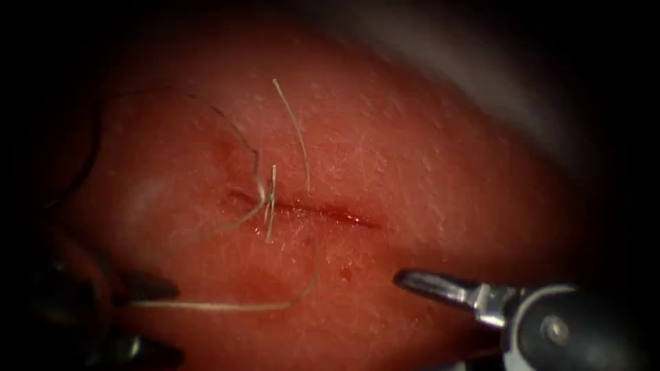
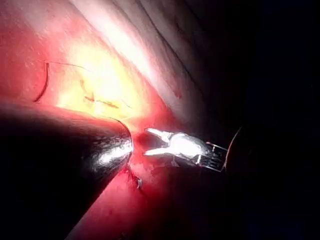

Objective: Wound Closure

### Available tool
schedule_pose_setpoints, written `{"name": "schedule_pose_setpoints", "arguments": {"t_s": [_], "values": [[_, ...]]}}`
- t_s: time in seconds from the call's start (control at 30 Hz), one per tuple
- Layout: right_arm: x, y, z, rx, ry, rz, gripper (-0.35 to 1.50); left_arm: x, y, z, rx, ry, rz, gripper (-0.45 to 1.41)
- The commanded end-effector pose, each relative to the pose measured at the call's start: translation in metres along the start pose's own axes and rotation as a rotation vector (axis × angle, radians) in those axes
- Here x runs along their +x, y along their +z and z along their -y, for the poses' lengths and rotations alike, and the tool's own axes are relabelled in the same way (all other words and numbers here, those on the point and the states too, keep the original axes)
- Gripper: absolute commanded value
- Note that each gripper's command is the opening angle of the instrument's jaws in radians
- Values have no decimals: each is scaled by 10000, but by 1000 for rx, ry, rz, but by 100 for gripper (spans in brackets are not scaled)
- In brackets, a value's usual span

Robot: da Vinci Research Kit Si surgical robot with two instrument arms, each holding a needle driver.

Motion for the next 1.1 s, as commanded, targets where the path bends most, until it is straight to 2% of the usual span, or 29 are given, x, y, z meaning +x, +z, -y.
{"name": "schedule_pose_setpoints", "arguments": {"t_s": [0.03, 0.13, 0.27, 0.37, 0.5, 0.57, 0.7, 0.77, 0.8, 0.83, 0.87, 1.0, 1.1], "values": [[1, 8, 0, 3, -3, -2, 94, 2, 7, -3, -2, 35, -5, -35], [2, 9, 2, 2, -2, -2, 94, 2, 1, -8, 3, 103, -31, -35], [3, 10, 3, 4, -2, -2, 94, 8, -9, -7, 13, 125, -102, -35], [17, 11, 11, 8, -33, -11, 94, 21, -11, -6, 39, 115, -143, -35], [29, 15, 17, 4, -47, -28, 94, 28, -7, -5, 47, 111, -152, -35], [46, 28, 24, -3, -81, -45, 89, 38, -3, -2, 44, 105, -168, -35], [51, 46, 23, -21, -107, -47, 81, 38, 1, -1, 42, 105, -169, -35], [52, 54, 21, -26, -124, -44, 64, 34, 4, 2, 41, 108, -170, -35], [52, 54, 21, -26, -124, -44, 64, 34, 4, 2, 41, 108, -170, -35], [53, 54, 20, -29, -146, -43, 39, 31, 7, 3, 38, 110, -172, -35], [54, 53, 19, -29, -151, -43, 25, 31, 9, 4, 40, 110, -174, -35], [58, 57, 17, -32, -171, -39, 2, 32, 14, 4, 35, 109, -176, -35], [51, 71, 18, -37, -204, 9, -5, 34, 14, 2, 33, 107, -177, -35]]}}
